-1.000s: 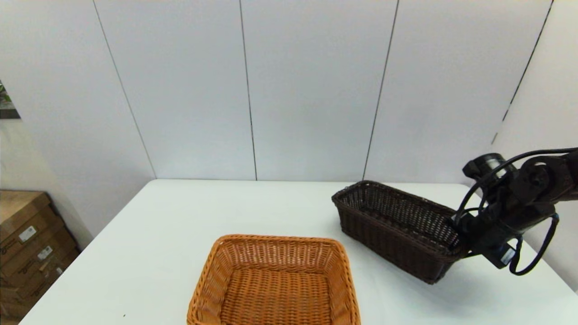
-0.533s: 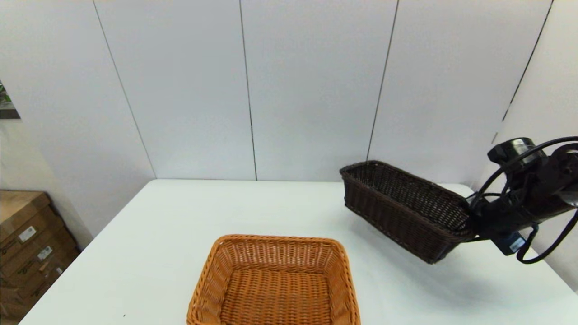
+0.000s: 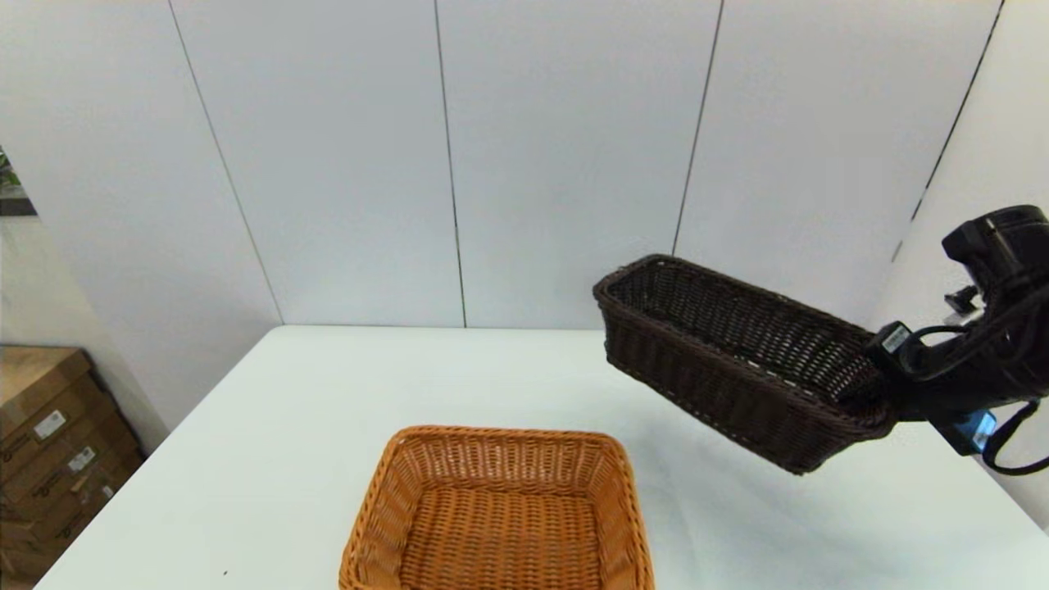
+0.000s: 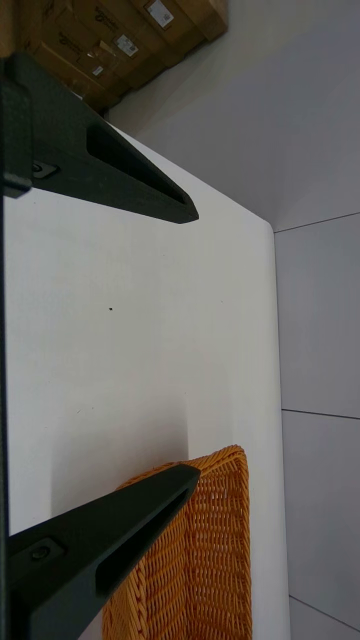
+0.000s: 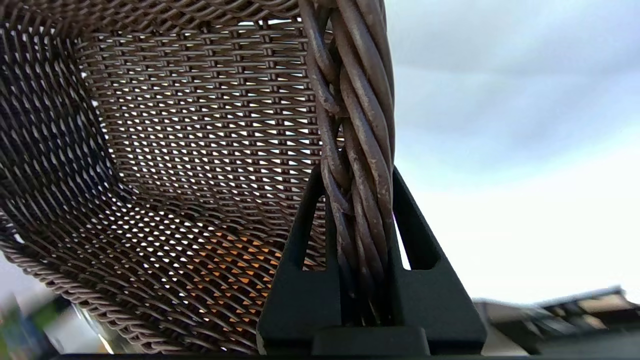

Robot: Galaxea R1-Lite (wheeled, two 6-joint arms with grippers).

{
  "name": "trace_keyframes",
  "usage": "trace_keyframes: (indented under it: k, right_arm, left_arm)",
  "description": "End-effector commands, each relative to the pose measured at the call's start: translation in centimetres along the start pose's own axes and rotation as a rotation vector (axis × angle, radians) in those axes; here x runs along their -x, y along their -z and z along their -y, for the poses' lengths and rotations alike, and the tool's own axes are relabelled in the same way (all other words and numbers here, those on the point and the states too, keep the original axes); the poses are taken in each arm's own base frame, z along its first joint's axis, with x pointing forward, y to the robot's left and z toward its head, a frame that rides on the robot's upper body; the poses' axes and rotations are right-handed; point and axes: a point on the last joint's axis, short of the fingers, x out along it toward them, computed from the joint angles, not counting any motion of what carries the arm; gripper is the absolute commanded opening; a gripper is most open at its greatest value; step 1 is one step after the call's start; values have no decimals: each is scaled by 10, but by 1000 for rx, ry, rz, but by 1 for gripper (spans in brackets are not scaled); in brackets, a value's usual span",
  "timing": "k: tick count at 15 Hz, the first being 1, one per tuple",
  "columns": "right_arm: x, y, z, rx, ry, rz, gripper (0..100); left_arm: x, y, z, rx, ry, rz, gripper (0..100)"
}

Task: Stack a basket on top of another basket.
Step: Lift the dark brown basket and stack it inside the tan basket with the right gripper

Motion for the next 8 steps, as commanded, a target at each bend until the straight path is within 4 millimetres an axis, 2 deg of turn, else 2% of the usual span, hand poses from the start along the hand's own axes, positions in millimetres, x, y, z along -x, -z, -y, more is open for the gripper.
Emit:
trace_keyframes:
  k: [1, 5, 8]
  right_arm:
    - [28, 54, -10, 175, -49, -87, 0]
    - [45, 103, -16, 354, -81, -188, 0]
    - [49, 122, -18, 437, -80, -208, 0]
  left_arm:
    - [0, 0, 0, 0, 1, 0, 100]
    - [0, 0, 0, 0, 1, 0, 100]
    - [0, 0, 0, 0, 1, 0, 100]
